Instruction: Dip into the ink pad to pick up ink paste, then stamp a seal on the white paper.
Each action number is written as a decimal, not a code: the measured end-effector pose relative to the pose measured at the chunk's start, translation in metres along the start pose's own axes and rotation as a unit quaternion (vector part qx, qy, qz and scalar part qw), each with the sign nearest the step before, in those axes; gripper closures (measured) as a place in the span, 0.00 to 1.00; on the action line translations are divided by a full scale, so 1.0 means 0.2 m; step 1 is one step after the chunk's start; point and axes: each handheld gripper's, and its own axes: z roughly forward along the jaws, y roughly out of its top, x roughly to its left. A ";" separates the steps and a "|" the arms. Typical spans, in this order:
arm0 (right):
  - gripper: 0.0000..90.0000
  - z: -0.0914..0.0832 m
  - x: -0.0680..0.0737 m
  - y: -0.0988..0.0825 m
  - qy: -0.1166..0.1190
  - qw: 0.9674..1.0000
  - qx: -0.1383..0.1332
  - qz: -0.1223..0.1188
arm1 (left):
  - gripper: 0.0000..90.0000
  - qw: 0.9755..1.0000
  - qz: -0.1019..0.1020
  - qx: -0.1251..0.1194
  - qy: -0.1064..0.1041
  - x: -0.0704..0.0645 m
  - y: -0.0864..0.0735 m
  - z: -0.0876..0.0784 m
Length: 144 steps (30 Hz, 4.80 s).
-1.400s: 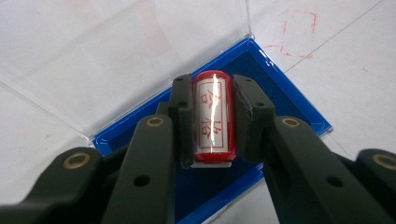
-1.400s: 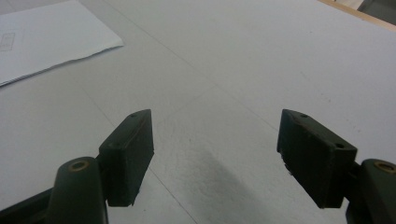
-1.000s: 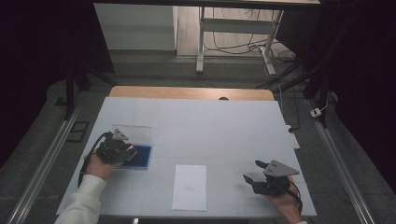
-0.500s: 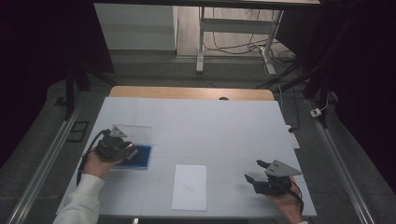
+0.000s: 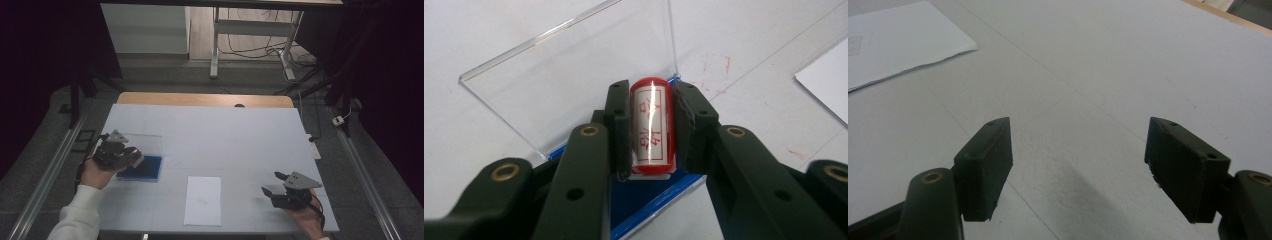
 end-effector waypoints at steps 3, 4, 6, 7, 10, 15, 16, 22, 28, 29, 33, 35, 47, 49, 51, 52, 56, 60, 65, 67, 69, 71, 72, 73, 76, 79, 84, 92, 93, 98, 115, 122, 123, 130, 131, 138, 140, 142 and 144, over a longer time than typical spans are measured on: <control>0.29 0.00 0.00 0.00 0.002 1.000 0.000 0.001 | 0.78 1.000 0.000 0.007 -0.001 0.00 -0.01 0.02; 0.29 0.00 0.00 0.00 0.003 1.000 0.000 0.000 | 0.78 1.000 0.000 0.007 -0.001 0.00 -0.01 0.02; 0.29 0.00 0.00 0.00 0.002 1.000 0.001 0.000 | 0.78 1.000 0.001 0.011 -0.002 0.01 -0.01 0.03; 0.29 0.00 0.00 0.00 0.002 1.000 0.001 0.000 | 0.78 1.000 0.000 0.013 -0.002 0.01 -0.01 0.03; 0.29 0.01 0.00 0.00 0.003 1.000 0.001 0.001 | 0.78 1.000 -0.001 0.021 -0.004 0.01 -0.02 0.06; 0.29 0.01 0.00 0.00 0.003 1.000 0.002 0.001 | 0.78 1.000 -0.003 0.025 -0.001 0.02 -0.03 0.08; 0.29 0.01 0.00 0.00 0.003 1.000 0.002 0.001 | 0.78 1.000 -0.003 0.025 0.000 0.02 -0.03 0.08; 0.30 0.01 0.00 -0.01 0.003 1.000 0.003 0.001 | 0.78 0.999 -0.008 0.032 0.001 0.03 -0.06 0.12; 0.30 0.01 0.00 -0.01 0.001 1.000 0.006 0.000 | 0.78 0.999 -0.011 0.036 0.000 0.04 -0.07 0.15; 0.30 0.01 0.00 -0.01 0.001 1.000 0.006 0.000 | 0.78 0.999 -0.012 0.035 0.000 0.04 -0.07 0.15; 0.30 0.01 0.00 -0.01 0.002 1.000 0.006 0.000 | 0.78 0.999 -0.013 0.035 0.000 0.04 -0.08 0.15; 0.30 0.01 0.00 -0.01 0.004 1.000 0.005 0.000 | 0.78 0.999 -0.013 0.034 0.000 0.04 -0.08 0.15; 0.30 0.01 0.01 -0.01 0.003 1.000 0.008 -0.003 | 0.78 0.999 -0.012 0.047 0.001 0.04 -0.06 0.16; 0.30 0.01 0.01 -0.01 0.003 1.000 0.008 -0.003 | 0.79 0.998 -0.010 0.054 0.004 0.03 -0.06 0.16; 0.30 0.01 0.01 0.00 0.003 1.000 0.007 -0.004 | 0.79 0.998 -0.006 0.064 0.006 0.03 -0.05 0.17; 0.30 0.01 0.01 0.00 0.003 1.000 0.007 -0.004 | 0.79 0.998 -0.006 0.065 0.006 0.03 -0.05 0.17; 0.30 0.01 0.01 0.00 0.003 1.000 0.007 -0.003 | 0.79 0.998 -0.008 0.070 0.002 0.04 -0.05 0.18; 0.30 0.00 0.01 0.00 0.002 1.000 0.006 -0.005 | 0.79 0.997 0.001 0.074 0.011 0.02 -0.04 0.18; 0.30 0.00 0.02 0.00 0.003 1.000 0.005 -0.007 | 0.79 0.998 -0.002 0.059 0.011 0.02 -0.07 0.18; 0.30 0.00 0.02 0.00 0.004 1.000 0.004 -0.007 | 0.79 0.998 0.000 0.057 0.011 0.02 -0.07 0.18; 0.30 0.00 0.02 0.00 0.004 1.000 0.002 -0.006 | 0.79 0.998 0.001 0.058 0.013 0.02 -0.07 0.18; 0.30 0.00 0.02 0.00 0.005 1.000 0.005 -0.007 | 0.79 0.998 0.000 0.057 0.010 0.02 -0.07 0.18; 0.30 0.00 0.02 0.00 0.005 1.000 0.005 -0.007 | 0.79 0.998 0.000 0.057 0.010 0.02 -0.07 0.18; 0.30 0.00 0.02 0.00 0.005 1.000 0.005 -0.007 | 0.79 0.998 0.000 0.057 0.011 0.02 -0.07 0.18; 0.30 0.00 0.02 0.00 0.004 1.000 0.006 -0.007 | 0.79 0.998 0.005 0.058 0.014 0.01 -0.07 0.18; 0.30 0.00 0.02 0.00 0.002 1.000 0.008 -0.008 | 0.79 0.998 0.006 0.057 0.018 0.01 -0.07 0.19; 0.30 0.01 0.02 0.00 0.006 1.000 0.006 -0.006 | 0.79 0.998 0.004 0.056 0.017 0.01 -0.07 0.19; 0.30 0.01 0.02 0.00 0.005 1.000 0.007 -0.007 | 0.79 0.998 0.004 0.052 0.019 0.01 -0.08 0.19; 0.30 0.01 0.02 0.00 0.005 1.000 0.007 -0.007 | 0.79 0.999 0.004 0.050 0.020 0.01 -0.08 0.19; 0.30 0.01 0.02 0.00 0.004 1.000 0.008 -0.005 | 0.79 0.999 0.006 0.044 0.023 0.00 -0.08 0.18; 0.30 0.00 0.01 -0.01 0.001 1.000 0.010 -0.002 | 0.78 1.000 -0.016 -0.018 0.012 0.01 -0.09 0.06; 0.30 0.00 0.01 -0.01 -0.002 1.000 0.011 -0.003 | 0.78 0.999 -0.006 -0.034 0.002 -0.02 -0.09 0.03; 0.30 0.00 0.01 -0.01 -0.002 1.000 0.011 -0.003 | 0.78 0.999 -0.005 -0.035 0.001 -0.02 -0.09 0.03; 0.30 0.00 0.01 -0.01 0.000 1.000 0.008 -0.003 | 0.78 0.999 0.004 -0.051 -0.011 -0.05 -0.07 0.00; 0.30 0.00 0.01 -0.01 0.000 1.000 0.008 -0.002 | 0.78 0.998 0.006 -0.053 -0.013 -0.06 -0.07 0.00; 0.30 -0.01 0.01 -0.02 -0.002 1.000 0.006 -0.001 | 0.78 0.997 0.011 -0.071 -0.028 -0.09 -0.04 -0.03; 0.30 -0.01 0.01 -0.02 -0.001 1.000 0.006 -0.001 | 0.78 0.997 0.016 -0.072 -0.029 -0.11 -0.03 -0.03; 0.30 -0.01 0.01 -0.02 -0.002 1.000 0.007 -0.002 | 0.78 0.996 0.020 -0.075 -0.035 -0.12 -0.02 -0.03; 0.30 -0.02 0.01 -0.02 -0.002 1.000 0.007 -0.001 | 0.78 0.996 0.024 -0.078 -0.038 -0.13 -0.01 -0.04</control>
